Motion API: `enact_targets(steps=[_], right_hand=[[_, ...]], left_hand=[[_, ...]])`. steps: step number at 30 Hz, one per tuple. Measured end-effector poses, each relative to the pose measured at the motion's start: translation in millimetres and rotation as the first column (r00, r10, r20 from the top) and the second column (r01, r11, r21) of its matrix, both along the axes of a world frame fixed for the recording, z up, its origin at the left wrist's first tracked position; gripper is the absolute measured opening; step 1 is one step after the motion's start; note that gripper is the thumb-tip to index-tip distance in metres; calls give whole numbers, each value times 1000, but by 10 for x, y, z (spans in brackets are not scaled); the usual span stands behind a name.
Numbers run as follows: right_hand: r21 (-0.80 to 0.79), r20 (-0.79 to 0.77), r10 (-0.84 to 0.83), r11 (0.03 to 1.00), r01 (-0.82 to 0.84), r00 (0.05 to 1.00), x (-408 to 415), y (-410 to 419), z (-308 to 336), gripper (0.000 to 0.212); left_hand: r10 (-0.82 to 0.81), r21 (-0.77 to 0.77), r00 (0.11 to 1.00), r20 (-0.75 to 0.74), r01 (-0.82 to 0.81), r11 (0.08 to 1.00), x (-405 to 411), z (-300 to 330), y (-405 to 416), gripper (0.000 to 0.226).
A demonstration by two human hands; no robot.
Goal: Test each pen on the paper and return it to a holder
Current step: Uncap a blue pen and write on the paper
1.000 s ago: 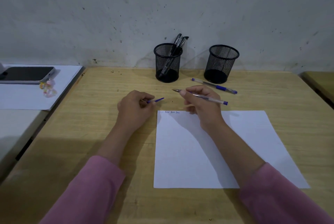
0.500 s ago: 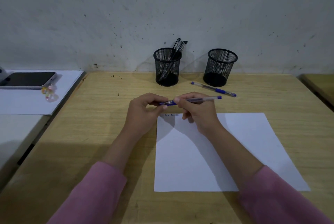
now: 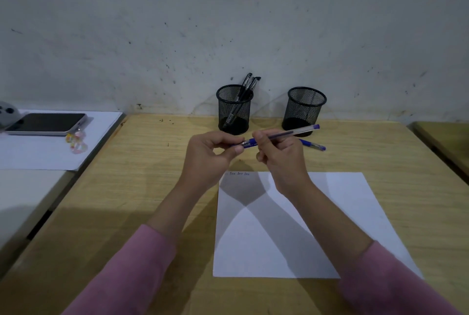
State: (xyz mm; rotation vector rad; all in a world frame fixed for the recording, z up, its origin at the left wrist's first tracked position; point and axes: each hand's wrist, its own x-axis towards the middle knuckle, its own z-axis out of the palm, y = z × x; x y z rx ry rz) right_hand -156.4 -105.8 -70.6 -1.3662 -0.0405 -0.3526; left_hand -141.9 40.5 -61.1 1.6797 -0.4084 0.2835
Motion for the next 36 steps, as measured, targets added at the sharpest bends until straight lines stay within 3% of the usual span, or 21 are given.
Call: enact_targets(steps=[2, 6, 8, 10, 13, 17, 20, 22, 26, 29, 32, 36], right_hand=[[-29, -91, -25, 999, 22, 996, -26, 13, 70, 16], [-288, -287, -46, 957, -41, 957, -81, -62, 244, 34], [-416, -106, -116, 907, 62, 988, -87, -167, 315, 32], [-579, 191, -189, 771, 267, 963, -65, -293, 389, 19], [-734, 404, -89, 563, 380, 910, 53, -429, 483, 21], [-706, 512, -16, 562, 432, 859, 180, -583, 583, 18], [-659, 477, -109, 612, 437, 872, 282, -805, 733, 54], [-597, 467, -223, 634, 491, 856, 396, -1019, 872, 73], [-442, 486, -415, 643, 626, 769, 711, -1391, 1076, 62], [-445, 455, -494, 595, 670, 741, 943, -1549, 1005, 56], [-554, 358, -508, 560, 616, 784, 1110, -1599, 777, 55], [-671, 251, -473, 544, 504, 844, 1210, -1610, 412, 57]], left_hand=[[11, 39, 1000, 17, -11, 999, -5, 45, -42, 24], [81, 113, 995, 54, -86, 990, 47, 187, -109, 16], [99, 169, 992, 77, -111, 979, 87, 291, -105, 10], [84, 205, 993, 88, -101, 974, 122, 428, -115, 8], [8, 259, 996, 94, -32, 965, 178, 649, -219, 5], [-59, 240, 993, 102, 33, 970, 288, 853, -443, 11], [-35, 141, 995, 97, 21, 990, 421, 889, -650, 29], [0, 191, 995, 96, -19, 981, 563, 824, -804, 35], [-2, 499, 1000, 16, -6, 866, 894, 601, -1105, 55], [-7, 616, 1000, -25, 21, 787, 1073, 444, -1329, 60], [-12, 648, 1000, 16, -1, 762, 1149, 303, -1474, 46], [0, 603, 998, 67, -40, 797, 1187, 181, -1517, 39]])
